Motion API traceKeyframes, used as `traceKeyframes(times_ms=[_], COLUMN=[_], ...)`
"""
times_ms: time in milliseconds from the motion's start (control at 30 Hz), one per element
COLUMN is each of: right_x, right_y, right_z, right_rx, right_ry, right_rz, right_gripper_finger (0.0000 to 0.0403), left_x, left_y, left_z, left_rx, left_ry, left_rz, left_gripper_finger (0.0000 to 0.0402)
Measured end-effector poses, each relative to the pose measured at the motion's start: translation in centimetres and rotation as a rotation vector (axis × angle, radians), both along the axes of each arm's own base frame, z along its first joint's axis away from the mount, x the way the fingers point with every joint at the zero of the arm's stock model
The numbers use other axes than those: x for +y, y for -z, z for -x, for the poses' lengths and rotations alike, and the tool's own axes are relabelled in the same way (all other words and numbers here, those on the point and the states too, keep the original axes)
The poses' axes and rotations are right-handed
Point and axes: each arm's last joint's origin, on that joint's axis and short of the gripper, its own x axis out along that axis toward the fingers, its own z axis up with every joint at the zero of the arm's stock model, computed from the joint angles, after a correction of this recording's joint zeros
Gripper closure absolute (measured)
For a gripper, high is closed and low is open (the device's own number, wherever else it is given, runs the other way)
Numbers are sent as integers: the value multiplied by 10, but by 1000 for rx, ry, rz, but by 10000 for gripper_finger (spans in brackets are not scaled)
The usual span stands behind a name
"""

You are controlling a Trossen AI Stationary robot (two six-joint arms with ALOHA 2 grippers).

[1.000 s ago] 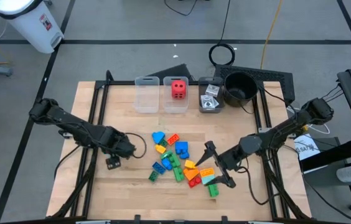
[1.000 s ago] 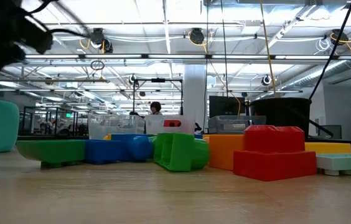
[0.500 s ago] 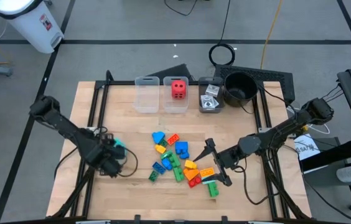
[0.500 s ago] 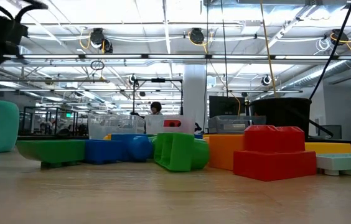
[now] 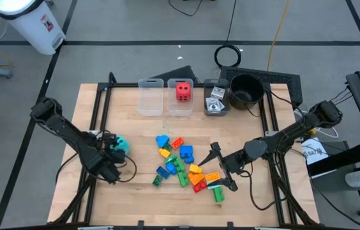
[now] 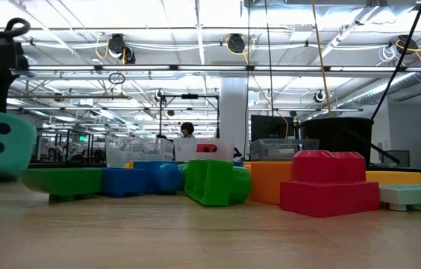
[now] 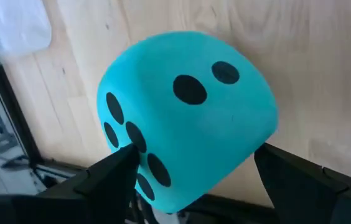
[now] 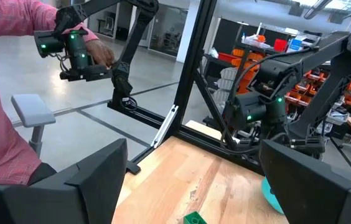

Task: Pick & Place Toys
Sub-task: Put the blue dice into the right transparent bin

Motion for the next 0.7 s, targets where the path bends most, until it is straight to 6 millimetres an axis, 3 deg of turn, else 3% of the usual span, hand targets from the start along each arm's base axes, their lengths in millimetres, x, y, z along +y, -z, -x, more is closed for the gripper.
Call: traceKeyframes(times_ms=[300,700], right_x=[0,0], right_y=[0,0], right_z=[0,0], right_rx=[0,-1], right_ry=[0,0], right_rz=[-1,2], right_gripper_finger=[71,69], left_x=[-13,1], left_y=[2,1], left_z=[-22,-33], left_rx=[-349,-317], left_ry=[-18,-116], left_rz=[45,67], left_gripper_finger=[82,82])
